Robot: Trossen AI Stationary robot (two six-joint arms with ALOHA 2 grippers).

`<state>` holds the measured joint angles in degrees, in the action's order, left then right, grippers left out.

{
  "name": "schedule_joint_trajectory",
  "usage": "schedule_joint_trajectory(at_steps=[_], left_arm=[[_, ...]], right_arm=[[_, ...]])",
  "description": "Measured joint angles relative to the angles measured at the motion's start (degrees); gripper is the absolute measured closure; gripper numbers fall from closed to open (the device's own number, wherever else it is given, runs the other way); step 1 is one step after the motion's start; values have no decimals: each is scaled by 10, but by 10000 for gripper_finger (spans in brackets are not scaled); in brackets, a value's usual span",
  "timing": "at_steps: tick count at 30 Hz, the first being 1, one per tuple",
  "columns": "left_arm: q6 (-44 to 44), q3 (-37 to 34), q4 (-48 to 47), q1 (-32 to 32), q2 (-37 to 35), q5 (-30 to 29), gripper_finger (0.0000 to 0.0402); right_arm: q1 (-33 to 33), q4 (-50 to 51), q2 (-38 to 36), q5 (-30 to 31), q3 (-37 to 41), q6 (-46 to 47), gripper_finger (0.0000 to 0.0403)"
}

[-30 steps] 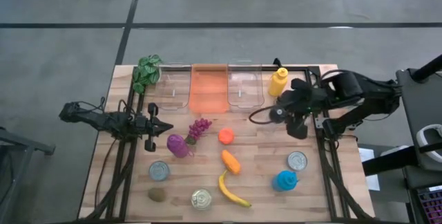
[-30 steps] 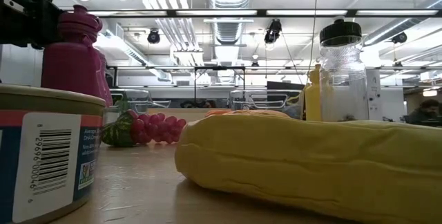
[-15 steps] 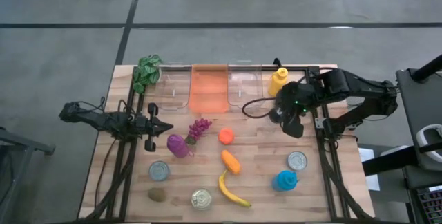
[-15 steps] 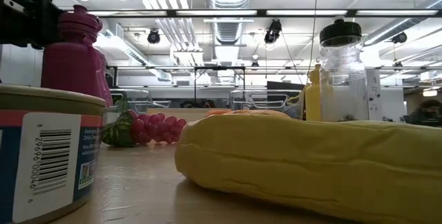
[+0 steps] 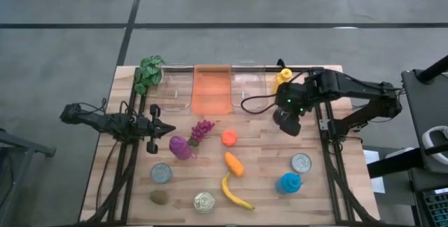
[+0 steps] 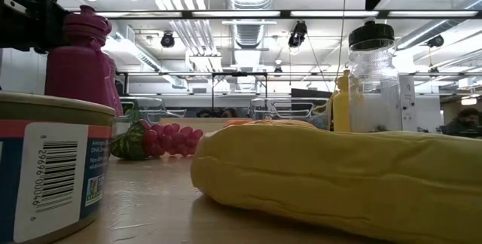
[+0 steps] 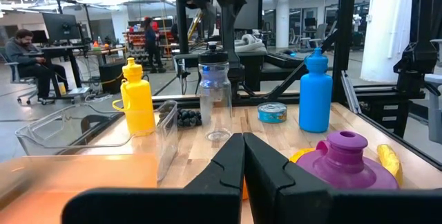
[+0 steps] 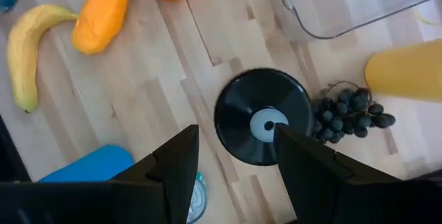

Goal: Pick & Place Food Item
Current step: Put the transparent water bottle into the right transparent bin

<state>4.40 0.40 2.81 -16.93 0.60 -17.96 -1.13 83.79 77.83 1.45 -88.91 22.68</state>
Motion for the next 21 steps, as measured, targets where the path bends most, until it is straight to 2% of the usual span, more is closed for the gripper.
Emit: schedule_joint_trajectory(at_steps=[21], left_arm=[[0, 0, 0, 0, 0, 0, 391]], right_arm=[[-29, -31, -5, 2, 58, -23, 224]])
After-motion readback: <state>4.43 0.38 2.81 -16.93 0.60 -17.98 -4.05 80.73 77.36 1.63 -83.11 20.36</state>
